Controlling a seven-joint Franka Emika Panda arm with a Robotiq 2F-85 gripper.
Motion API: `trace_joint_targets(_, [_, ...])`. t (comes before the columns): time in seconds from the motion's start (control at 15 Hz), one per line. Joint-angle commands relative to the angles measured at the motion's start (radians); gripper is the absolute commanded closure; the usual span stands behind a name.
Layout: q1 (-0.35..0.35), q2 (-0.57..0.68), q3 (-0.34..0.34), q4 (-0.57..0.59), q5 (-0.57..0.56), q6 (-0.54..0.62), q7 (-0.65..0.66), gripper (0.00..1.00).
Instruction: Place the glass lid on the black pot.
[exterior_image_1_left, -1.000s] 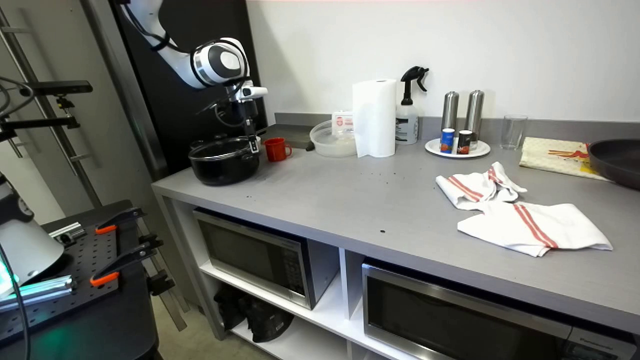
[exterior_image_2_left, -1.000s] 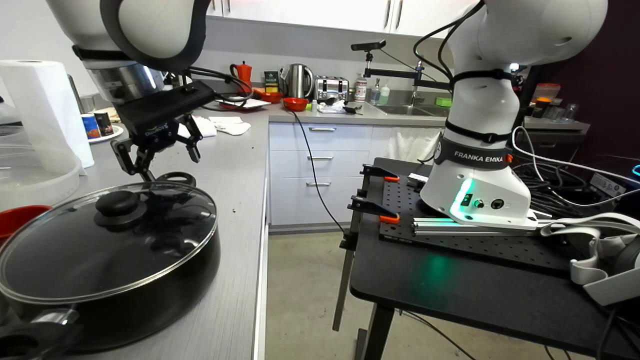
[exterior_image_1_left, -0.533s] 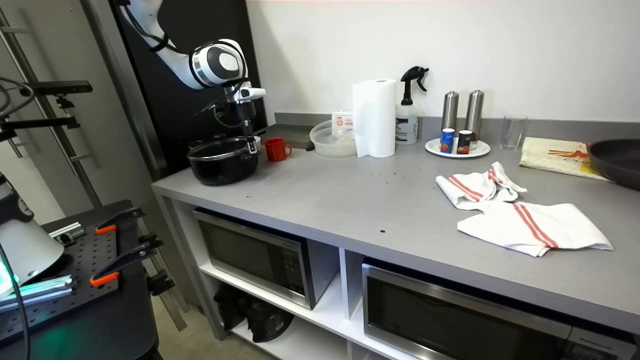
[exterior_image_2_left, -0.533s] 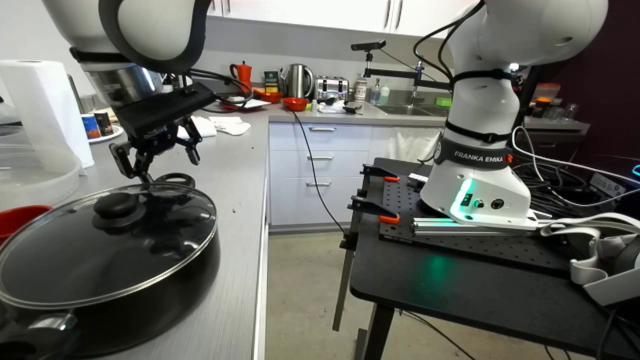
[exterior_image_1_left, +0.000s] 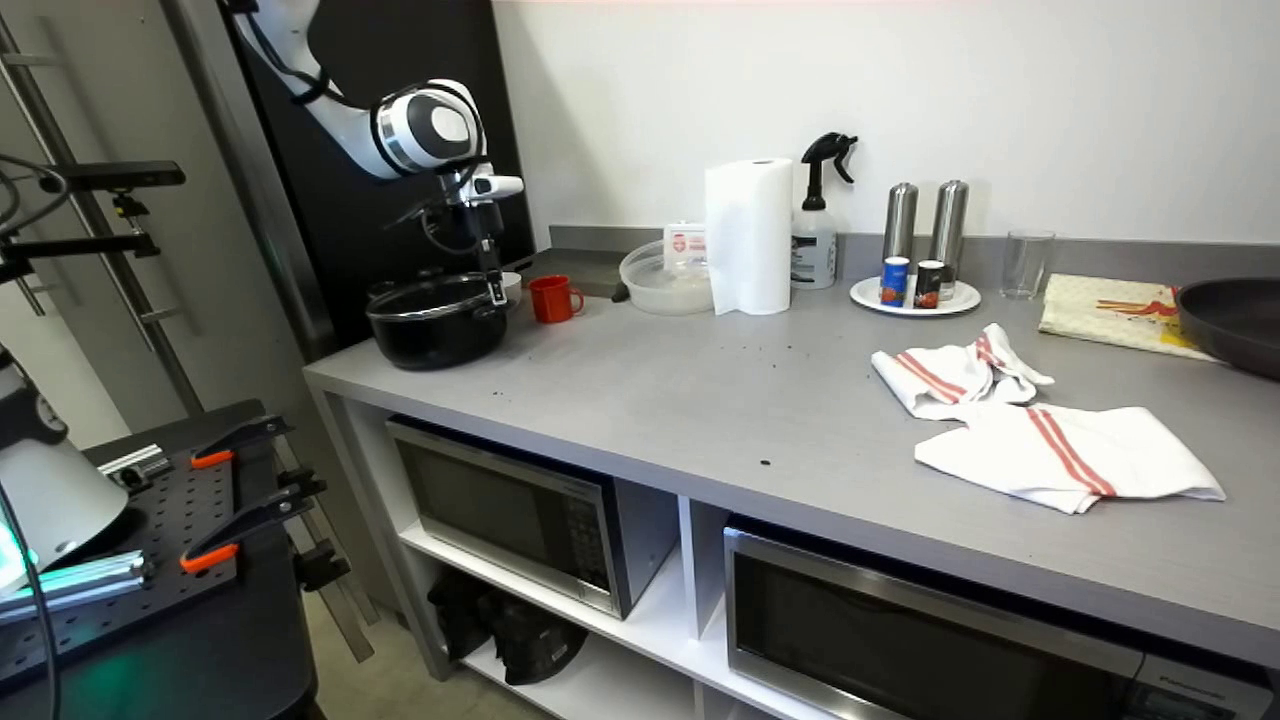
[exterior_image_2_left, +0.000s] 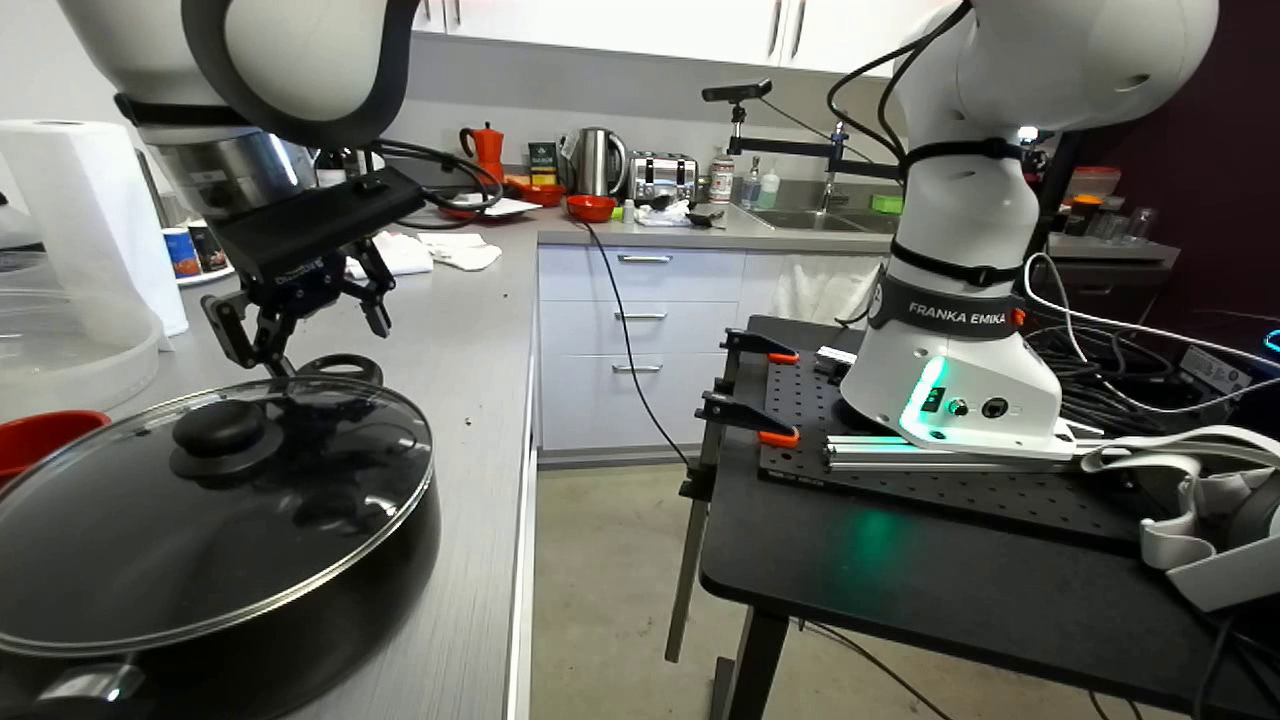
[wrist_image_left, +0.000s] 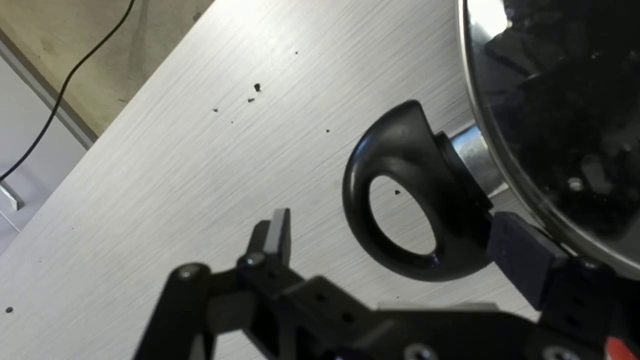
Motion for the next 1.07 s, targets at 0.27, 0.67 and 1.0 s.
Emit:
trace_joint_targets(0.27, [0.019,-0.011,0.007,-0.005,-0.034,0.015,0.015,0.0])
trace_joint_targets(0.67, [0.04,0.004,0.024,0.008,-0.046,0.009,0.008,0.0])
trace_joint_targets(1.0, [0.059,0.012,0.037,0.017,-0.054,0.005,0.005,0.0])
